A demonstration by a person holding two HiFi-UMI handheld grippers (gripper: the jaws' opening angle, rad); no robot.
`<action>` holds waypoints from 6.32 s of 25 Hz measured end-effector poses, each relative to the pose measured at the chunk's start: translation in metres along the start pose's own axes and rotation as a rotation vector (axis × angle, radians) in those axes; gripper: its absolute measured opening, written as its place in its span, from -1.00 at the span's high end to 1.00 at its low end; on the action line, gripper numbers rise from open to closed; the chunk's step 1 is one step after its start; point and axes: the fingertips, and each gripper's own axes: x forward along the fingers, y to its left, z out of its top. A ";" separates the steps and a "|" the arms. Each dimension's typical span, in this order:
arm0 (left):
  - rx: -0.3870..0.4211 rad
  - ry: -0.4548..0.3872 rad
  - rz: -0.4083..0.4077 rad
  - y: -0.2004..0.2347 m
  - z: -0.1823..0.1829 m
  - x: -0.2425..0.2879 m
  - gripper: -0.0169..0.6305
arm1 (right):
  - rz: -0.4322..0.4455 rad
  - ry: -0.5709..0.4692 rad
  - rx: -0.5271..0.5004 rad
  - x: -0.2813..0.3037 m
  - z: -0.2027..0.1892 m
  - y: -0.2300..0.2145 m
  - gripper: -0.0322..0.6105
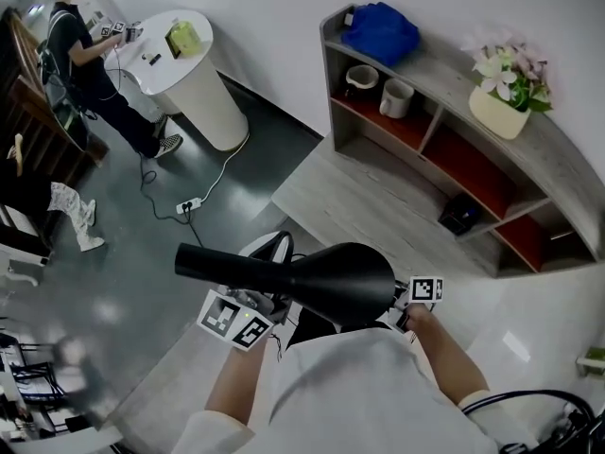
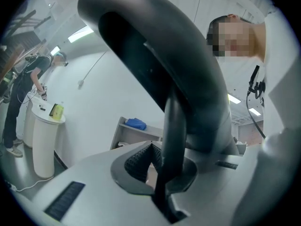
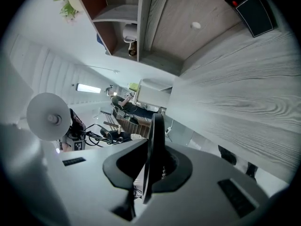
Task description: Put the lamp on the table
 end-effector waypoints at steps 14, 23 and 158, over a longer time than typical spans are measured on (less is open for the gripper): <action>-0.021 0.052 -0.158 0.096 -0.020 0.084 0.92 | -0.032 -0.116 0.042 0.075 0.082 -0.023 0.83; -0.028 0.072 -0.212 0.165 -0.032 0.143 0.92 | -0.072 -0.199 0.091 0.123 0.138 -0.049 0.83; -0.088 0.381 0.102 0.044 -0.174 -0.084 0.91 | 0.002 -0.291 -0.382 -0.046 0.020 0.078 0.84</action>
